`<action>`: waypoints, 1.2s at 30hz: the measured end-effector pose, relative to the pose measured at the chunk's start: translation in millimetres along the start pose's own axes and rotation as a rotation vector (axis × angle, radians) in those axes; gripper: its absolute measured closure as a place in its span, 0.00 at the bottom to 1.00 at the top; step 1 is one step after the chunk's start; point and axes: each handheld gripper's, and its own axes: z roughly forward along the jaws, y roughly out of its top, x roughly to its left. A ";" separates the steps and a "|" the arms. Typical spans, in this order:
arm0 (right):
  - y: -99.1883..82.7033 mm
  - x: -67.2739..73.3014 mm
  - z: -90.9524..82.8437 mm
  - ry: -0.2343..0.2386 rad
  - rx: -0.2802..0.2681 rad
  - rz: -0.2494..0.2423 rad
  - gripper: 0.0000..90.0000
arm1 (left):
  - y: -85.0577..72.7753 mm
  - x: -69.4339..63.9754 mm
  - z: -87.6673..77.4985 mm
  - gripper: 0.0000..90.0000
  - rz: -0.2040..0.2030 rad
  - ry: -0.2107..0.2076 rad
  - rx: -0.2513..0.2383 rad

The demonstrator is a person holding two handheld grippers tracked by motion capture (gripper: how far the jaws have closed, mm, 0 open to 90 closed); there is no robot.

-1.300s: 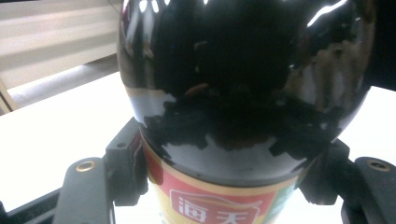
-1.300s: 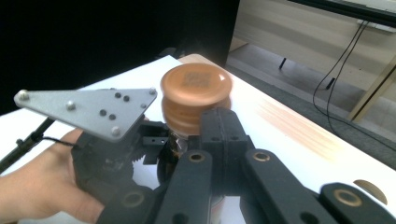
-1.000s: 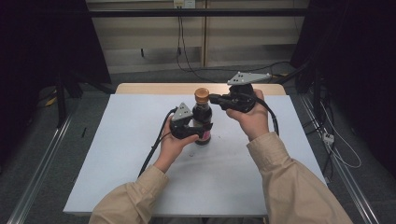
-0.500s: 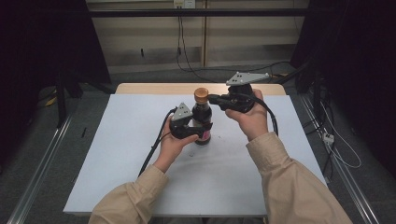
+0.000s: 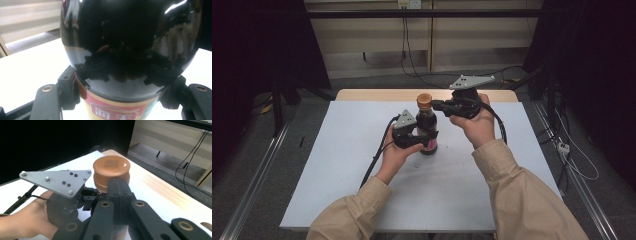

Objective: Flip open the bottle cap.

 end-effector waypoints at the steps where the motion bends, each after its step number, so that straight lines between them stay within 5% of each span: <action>1: 0.0 0.4 -0.1 -0.001 0.000 -0.003 1.00 | -0.4 0.1 0.0 0.36 -0.001 -0.003 -0.004; 36: 1.7 3.6 -0.1 -0.034 -0.003 -0.010 1.00 | 0.6 -1.2 -1.0 0.36 0.012 0.000 0.017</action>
